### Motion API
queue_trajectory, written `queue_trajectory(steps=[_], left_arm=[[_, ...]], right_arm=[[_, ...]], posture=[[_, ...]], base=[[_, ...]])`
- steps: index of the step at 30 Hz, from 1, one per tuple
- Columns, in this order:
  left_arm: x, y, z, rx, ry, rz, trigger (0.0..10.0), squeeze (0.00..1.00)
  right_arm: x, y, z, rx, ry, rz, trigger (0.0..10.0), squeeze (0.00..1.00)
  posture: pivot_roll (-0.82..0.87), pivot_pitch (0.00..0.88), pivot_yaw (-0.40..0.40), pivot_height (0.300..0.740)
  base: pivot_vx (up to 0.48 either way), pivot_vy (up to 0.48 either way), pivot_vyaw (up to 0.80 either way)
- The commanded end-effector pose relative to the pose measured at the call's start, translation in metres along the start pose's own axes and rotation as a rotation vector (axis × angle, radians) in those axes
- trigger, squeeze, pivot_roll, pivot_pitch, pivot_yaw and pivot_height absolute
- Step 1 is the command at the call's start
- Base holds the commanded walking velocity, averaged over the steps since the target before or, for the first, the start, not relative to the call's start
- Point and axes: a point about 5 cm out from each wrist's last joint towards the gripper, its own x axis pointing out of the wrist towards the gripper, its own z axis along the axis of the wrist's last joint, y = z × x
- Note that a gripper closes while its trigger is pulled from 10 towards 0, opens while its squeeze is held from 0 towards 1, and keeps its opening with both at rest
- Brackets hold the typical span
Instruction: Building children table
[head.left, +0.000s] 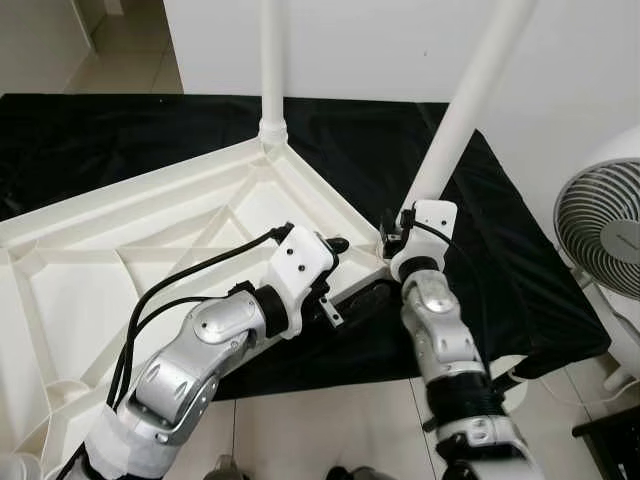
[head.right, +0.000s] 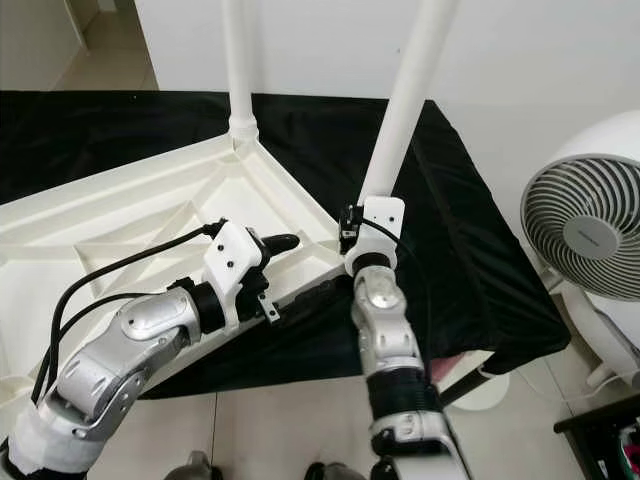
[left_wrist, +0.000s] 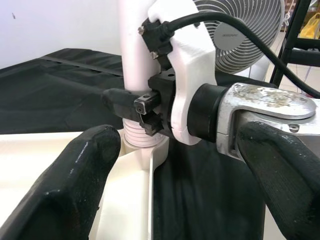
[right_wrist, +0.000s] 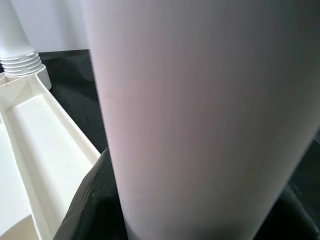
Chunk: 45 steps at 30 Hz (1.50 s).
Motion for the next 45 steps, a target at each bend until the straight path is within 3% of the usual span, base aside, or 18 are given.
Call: queue_trajectory(steps=[1, 5, 12, 13, 20, 21, 22, 23, 25, 27, 32, 33, 34, 36, 38, 43, 44, 45], left_arm=[[0.000, -0.004, 0.000, -0.007, 0.005, -0.036, 10.0, 0.00], [0.000, -0.004, 0.000, -0.007, 0.005, -0.038, 10.0, 0.00], [0.000, -0.005, 0.000, -0.008, 0.004, -0.038, 10.0, 0.00], [0.001, -0.005, 0.000, -0.009, 0.004, -0.037, 10.0, 0.00], [0.001, -0.006, 0.000, -0.013, 0.002, -0.035, 10.0, 0.00], [0.001, -0.006, 0.000, -0.013, 0.002, -0.035, 10.0, 0.00], [0.001, -0.006, 0.000, -0.013, 0.002, -0.035, 10.0, 0.00], [0.002, -0.006, 0.000, -0.014, 0.001, -0.035, 10.0, 0.00], [0.002, -0.006, 0.000, -0.014, 0.001, -0.035, 10.0, 0.00], [0.002, -0.006, -0.001, -0.016, 0.000, -0.036, 10.0, 0.00], [0.003, -0.006, -0.001, -0.015, -0.001, -0.037, 10.0, 0.00], [0.003, -0.006, -0.001, -0.015, -0.002, -0.037, 10.0, 0.00], [0.003, -0.006, -0.001, -0.015, -0.002, -0.037, 10.0, 0.00], [0.003, -0.007, 0.000, -0.015, -0.004, -0.035, 10.0, 0.00], [0.002, -0.007, 0.000, -0.016, -0.004, -0.033, 10.0, 0.00], [0.002, -0.006, 0.000, -0.016, -0.003, -0.032, 10.0, 0.00], [0.002, -0.006, 0.000, -0.017, -0.003, -0.031, 10.0, 0.00], [0.002, -0.006, 0.000, -0.017, -0.003, -0.031, 10.0, 0.00]], right_arm=[[-0.009, -0.003, -0.016, 0.014, 0.080, -0.047, 10.0, 0.00], [-0.019, 0.004, -0.011, -0.027, 0.062, -0.018, 10.0, 0.00], [-0.021, 0.004, -0.010, -0.036, 0.061, -0.002, 10.0, 0.00], [-0.022, 0.004, -0.010, -0.035, 0.061, -0.006, 10.0, 1.00], [-0.021, 0.005, -0.007, -0.004, 0.044, 0.059, 10.0, 1.00], [-0.019, 0.004, -0.006, 0.005, 0.036, 0.087, 10.0, 0.42], [-0.019, 0.004, -0.006, 0.005, 0.036, 0.087, 10.0, 0.42], [-0.017, 0.002, -0.002, 0.005, 0.011, 0.124, 10.0, 0.00], [-0.017, 0.002, -0.002, 0.005, 0.011, 0.124, 10.0, 0.00], [-0.011, -0.002, 0.006, 0.003, -0.023, 0.228, 10.0, 0.00], [-0.003, -0.008, 0.013, -0.003, -0.039, 0.310, 10.0, 0.00], [0.004, -0.019, 0.017, 0.017, -0.041, 0.273, 10.0, 0.00], [0.004, -0.019, 0.017, 0.017, -0.041, 0.273, 10.0, 0.00], [0.016, -0.042, 0.019, 0.014, -0.026, 0.165, 10.0, 0.00], [0.018, -0.046, 0.018, 0.028, -0.014, 0.163, 10.0, 0.00], [0.016, -0.042, 0.016, 0.008, -0.008, 0.218, 10.0, 0.00], [0.013, -0.034, 0.015, -0.016, -0.008, 0.303, 10.0, 0.00], [0.013, -0.034, 0.015, -0.016, -0.008, 0.303, 10.0, 0.00]], posture=[[0.17, 0.097, -0.052, 0.740], [0.16, 0.097, -0.053, 0.740], [0.16, 0.097, -0.057, 0.740], [0.16, 0.096, -0.058, 0.740], [0.16, 0.094, -0.062, 0.740], [0.16, 0.094, -0.062, 0.740], [0.16, 0.094, -0.062, 0.740], [0.16, 0.092, -0.061, 0.740], [0.16, 0.092, -0.061, 0.740], [0.16, 0.089, -0.063, 0.740], [0.16, 0.087, -0.065, 0.740], [0.16, 0.086, -0.067, 0.740], [0.16, 0.086, -0.067, 0.740], [0.16, 0.087, -0.071, 0.740], [0.16, 0.087, -0.071, 0.740], [0.16, 0.088, -0.069, 0.740], [0.16, 0.089, -0.067, 0.740], [0.16, 0.089, -0.067, 0.740]], base=[[0.000, 0.000, 0.00], [0.000, 0.000, 0.00], [0.000, 0.000, 0.00], [0.000, 0.000, 0.00], [0.000, 0.000, 0.00], [0.000, 0.000, 0.00], [0.000, 0.000, 0.00], [0.000, 0.000, 0.00], [0.000, 0.000, 0.00], [0.000, 0.000, 0.00], [0.000, 0.000, 0.00], [0.000, 0.000, 0.00], [0.000, 0.000, 0.00], [0.000, 0.000, 0.00], [0.000, 0.000, 0.00], [0.000, 0.000, 0.00], [0.000, 0.000, 0.00], [0.000, 0.000, 0.00]])
